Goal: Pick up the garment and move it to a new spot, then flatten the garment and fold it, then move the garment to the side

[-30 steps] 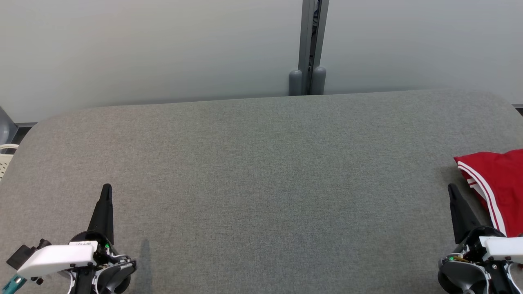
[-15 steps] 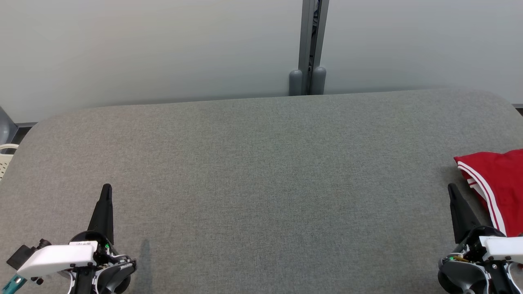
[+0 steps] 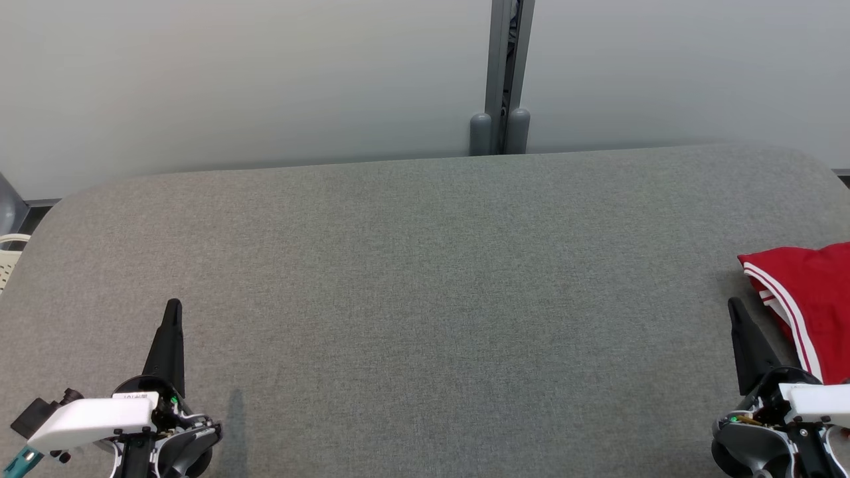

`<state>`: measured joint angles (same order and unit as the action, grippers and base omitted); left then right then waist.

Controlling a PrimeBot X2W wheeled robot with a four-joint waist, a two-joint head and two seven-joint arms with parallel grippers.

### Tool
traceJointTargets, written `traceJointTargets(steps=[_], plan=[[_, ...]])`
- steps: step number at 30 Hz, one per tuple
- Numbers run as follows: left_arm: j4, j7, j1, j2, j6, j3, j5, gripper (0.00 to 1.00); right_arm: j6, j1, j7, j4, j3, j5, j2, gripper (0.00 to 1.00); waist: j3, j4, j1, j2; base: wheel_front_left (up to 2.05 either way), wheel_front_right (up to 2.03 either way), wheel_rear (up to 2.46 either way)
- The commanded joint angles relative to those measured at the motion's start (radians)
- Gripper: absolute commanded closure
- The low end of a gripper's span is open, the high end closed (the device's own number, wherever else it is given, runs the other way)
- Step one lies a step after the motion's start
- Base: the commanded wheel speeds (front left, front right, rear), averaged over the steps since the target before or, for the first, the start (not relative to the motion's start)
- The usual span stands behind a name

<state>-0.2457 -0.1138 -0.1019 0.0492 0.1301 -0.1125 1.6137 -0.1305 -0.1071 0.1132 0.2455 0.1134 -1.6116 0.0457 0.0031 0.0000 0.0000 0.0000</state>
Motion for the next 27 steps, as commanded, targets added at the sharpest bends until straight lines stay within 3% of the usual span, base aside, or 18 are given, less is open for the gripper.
traceJointTargets(steps=[1,27], plan=[[0.0,-0.001,-0.015,0.002,0.005,-0.005,0.0,1.0,0.0,-0.005,0.003,0.002,0.002,-0.002,0.008,1.0,0.0,0.0,0.0,0.0,0.0,0.0,0.0],[0.0,-0.002,-0.015,0.002,0.005,-0.006,-0.001,1.0,0.0,-0.005,0.002,0.002,0.002,-0.003,0.008,1.0,0.0,0.0,0.0,0.0,0.0,0.0,0.0]])
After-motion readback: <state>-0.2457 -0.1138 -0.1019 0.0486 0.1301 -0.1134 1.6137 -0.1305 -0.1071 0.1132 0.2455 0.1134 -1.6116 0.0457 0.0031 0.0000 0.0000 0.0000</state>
